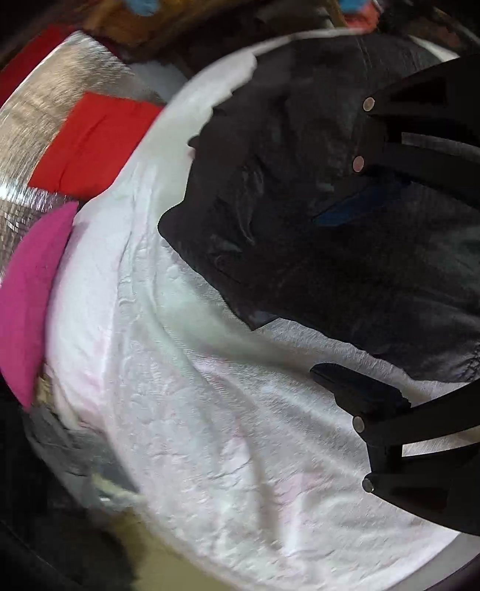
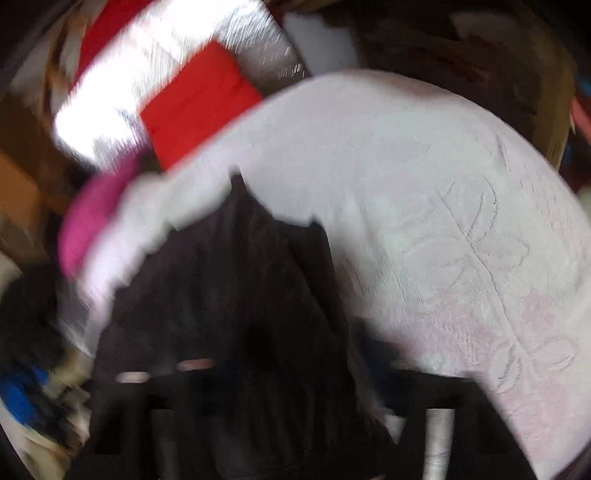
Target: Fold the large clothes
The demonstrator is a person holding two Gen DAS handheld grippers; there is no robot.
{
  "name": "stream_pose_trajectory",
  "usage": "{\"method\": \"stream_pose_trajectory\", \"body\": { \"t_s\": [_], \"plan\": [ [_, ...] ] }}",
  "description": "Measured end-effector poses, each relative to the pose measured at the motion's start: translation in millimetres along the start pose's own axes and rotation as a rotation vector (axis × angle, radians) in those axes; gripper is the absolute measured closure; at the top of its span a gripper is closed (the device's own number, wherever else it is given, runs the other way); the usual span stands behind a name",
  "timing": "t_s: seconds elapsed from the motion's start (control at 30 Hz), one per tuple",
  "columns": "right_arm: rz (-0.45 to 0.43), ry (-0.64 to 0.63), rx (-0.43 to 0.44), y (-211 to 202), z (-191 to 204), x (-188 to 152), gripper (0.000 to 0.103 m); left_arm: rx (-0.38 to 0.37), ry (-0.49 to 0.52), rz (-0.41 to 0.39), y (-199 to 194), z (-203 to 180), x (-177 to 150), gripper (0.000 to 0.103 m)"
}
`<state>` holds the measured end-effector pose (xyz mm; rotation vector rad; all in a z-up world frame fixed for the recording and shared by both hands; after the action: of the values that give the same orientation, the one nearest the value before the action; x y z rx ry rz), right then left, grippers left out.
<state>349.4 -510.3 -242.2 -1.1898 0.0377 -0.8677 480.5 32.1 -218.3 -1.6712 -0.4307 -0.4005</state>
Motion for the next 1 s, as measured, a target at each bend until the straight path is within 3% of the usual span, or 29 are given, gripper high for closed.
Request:
{"method": "stream_pose_trajectory", "body": {
  "t_s": [0.1, 0.23, 0.27, 0.3, 0.4, 0.67, 1.0],
  "plan": [
    [-0.016, -0.031, -0.07, -3, 7, -8, 0.068, 0.056, 0.076, -0.068, -12, -11, 1, 0.026],
    [-0.06, -0.075, -0.018, -17, 16, -7, 0.061, 0.111, 0.169, -0.162, -30, -25, 0, 0.026],
    [-0.055, -0.064, 0.011, -16, 14, -6, 0.038, 0.121, 0.188, -0.18, -34, -27, -1, 0.026],
    [-0.047, -0.041, 0.045, -17, 9, -5, 0.023, 0.132, 0.201, -0.195, -35, -28, -1, 0.026],
    [-0.061, -0.004, 0.125, -19, 9, 0, 0.023, 0.174, 0.24, -0.24, -42, -31, -2, 0.026],
    [-0.086, -0.024, 0.103, -15, 25, 6, 0.023, 0.203, 0.24, -0.271, -49, -30, -2, 0.026],
    [-0.094, 0.018, 0.138, -21, 8, 9, 0.023, 0.216, 0.252, -0.273, -46, -31, -3, 0.026]
  ]
}}
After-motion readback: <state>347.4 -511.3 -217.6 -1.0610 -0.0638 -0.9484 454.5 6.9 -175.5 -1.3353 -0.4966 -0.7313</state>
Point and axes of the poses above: each gripper's, at about its wrist camera, not at the fingertips, and y roughly the way its jaws point, z to its left, x to its top, the point moved 2 cm from there along y, roughly the way its jaws point, and after that the axes turned 2 degrees about y, right-handed, at the moved point
